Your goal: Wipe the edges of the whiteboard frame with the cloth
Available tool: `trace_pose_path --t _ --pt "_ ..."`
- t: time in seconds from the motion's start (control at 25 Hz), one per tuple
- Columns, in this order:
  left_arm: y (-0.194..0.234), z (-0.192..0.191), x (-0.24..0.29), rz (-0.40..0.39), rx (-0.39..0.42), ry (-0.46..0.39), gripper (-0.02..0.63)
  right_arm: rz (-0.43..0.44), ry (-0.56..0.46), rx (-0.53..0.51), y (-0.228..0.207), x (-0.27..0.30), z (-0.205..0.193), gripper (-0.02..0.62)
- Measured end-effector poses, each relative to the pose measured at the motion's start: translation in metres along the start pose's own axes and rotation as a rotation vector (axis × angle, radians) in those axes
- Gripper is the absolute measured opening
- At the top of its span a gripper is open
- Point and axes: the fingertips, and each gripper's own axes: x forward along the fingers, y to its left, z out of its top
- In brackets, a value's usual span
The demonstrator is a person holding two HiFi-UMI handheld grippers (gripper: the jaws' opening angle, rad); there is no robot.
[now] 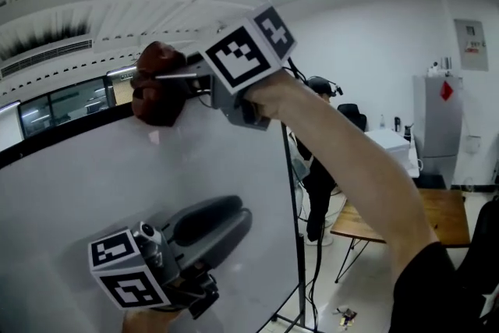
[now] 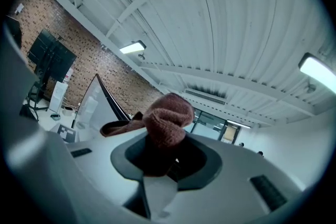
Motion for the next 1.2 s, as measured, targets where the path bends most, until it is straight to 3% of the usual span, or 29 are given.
trace_pose_path --t 0.12,0.32,0.56,0.8,1.2 --pt "0.002 -0.009 0.001 -0.023 -0.012 0.026 0.114 -0.017 0.006 0.001 -0.004 -0.001 -0.003 0.117" --pt "0.022 -0.020 0.044 -0.019 -0.011 0.045 0.115 -0.013 -0.011 0.011 -0.045 -0.034 -0.021 0.117" --pt "0.041 -0.019 0.038 0.003 -0.005 0.040 0.114 -0.002 -0.034 -0.002 -0.052 -0.026 -0.020 0.117" --pt "0.087 -0.047 0.150 0.038 0.008 0.037 0.114 0.065 -0.037 -0.037 -0.115 -0.085 -0.061 0.117" --pt "0.133 -0.059 0.185 0.120 0.009 0.042 0.115 0.144 -0.072 -0.063 -0.148 -0.086 -0.074 0.115"
